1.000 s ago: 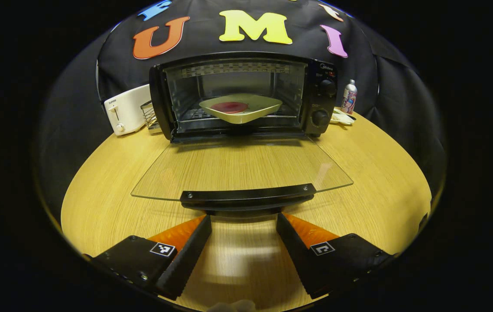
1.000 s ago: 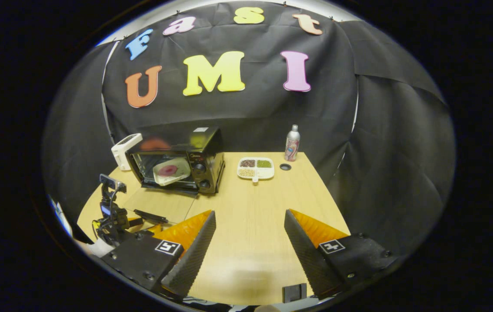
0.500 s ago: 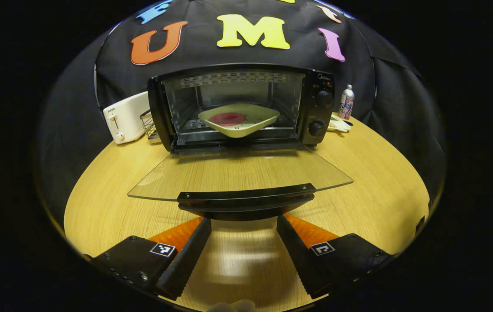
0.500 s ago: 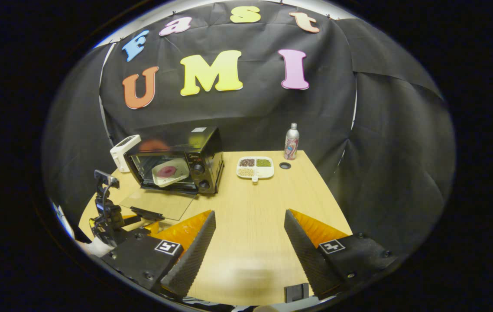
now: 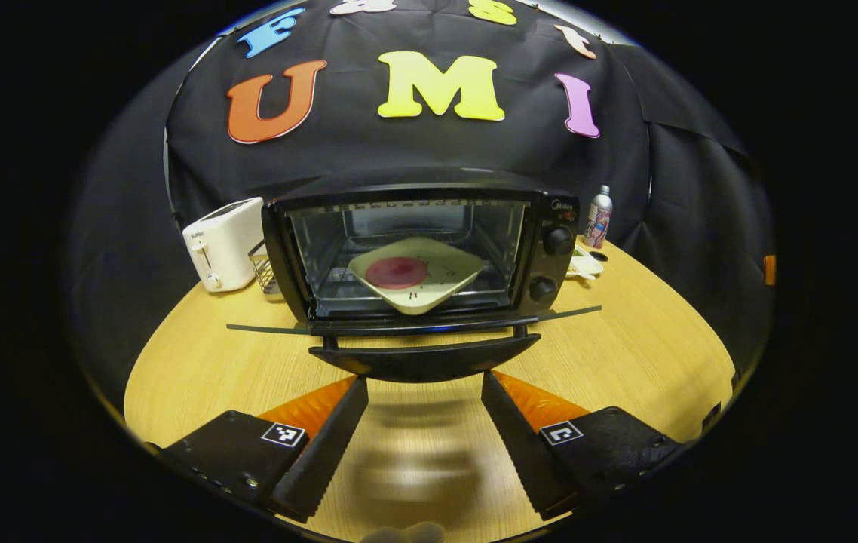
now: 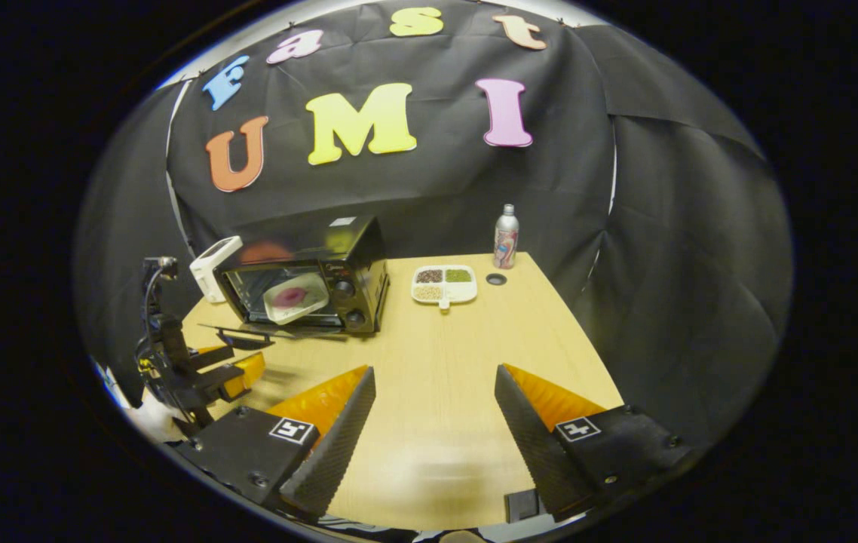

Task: Open the electric oven with the left hand, put the food in, and close the electric oven.

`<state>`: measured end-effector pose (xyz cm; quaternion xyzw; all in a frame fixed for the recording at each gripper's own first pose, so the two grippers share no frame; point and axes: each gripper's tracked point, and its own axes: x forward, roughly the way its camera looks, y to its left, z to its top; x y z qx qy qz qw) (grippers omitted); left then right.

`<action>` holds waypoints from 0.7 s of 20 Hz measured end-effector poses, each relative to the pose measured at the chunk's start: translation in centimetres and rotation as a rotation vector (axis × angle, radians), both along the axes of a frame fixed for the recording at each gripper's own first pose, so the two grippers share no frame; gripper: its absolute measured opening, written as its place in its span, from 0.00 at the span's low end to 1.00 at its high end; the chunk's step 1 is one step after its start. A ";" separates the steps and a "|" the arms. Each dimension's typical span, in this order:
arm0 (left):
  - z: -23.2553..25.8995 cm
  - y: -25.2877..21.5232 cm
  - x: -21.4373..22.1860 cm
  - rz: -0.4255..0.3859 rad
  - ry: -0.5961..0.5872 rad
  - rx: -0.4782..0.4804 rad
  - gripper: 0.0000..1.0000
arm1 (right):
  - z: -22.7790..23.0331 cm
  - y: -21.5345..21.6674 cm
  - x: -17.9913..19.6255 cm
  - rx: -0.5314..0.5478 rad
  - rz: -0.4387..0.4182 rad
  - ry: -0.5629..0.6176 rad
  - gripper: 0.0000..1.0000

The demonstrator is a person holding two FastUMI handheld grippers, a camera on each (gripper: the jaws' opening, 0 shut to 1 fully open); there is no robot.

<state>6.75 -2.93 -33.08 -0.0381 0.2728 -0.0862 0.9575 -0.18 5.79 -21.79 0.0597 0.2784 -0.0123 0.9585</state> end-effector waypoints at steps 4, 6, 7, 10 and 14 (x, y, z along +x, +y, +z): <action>1.3 0.2 1.0 0.000 -0.016 -0.009 0.97 | -0.4 0.0 -0.2 0.014 -0.011 0.008 0.96; 1.7 0.2 1.5 -0.001 -0.022 -0.010 0.97 | -0.3 -0.1 -0.3 0.017 -0.019 0.009 0.96; 1.9 0.2 1.8 -0.001 -0.028 -0.010 0.96 | -0.2 -0.3 -0.3 0.018 -0.024 0.006 0.96; 2.7 0.4 2.7 -0.002 -0.044 -0.008 0.97 | 0.0 -0.3 -0.1 0.010 -0.029 0.002 0.96; 3.7 0.5 4.2 0.000 -0.065 -0.014 0.96 | 0.2 -0.3 0.0 0.006 -0.031 -0.002 0.96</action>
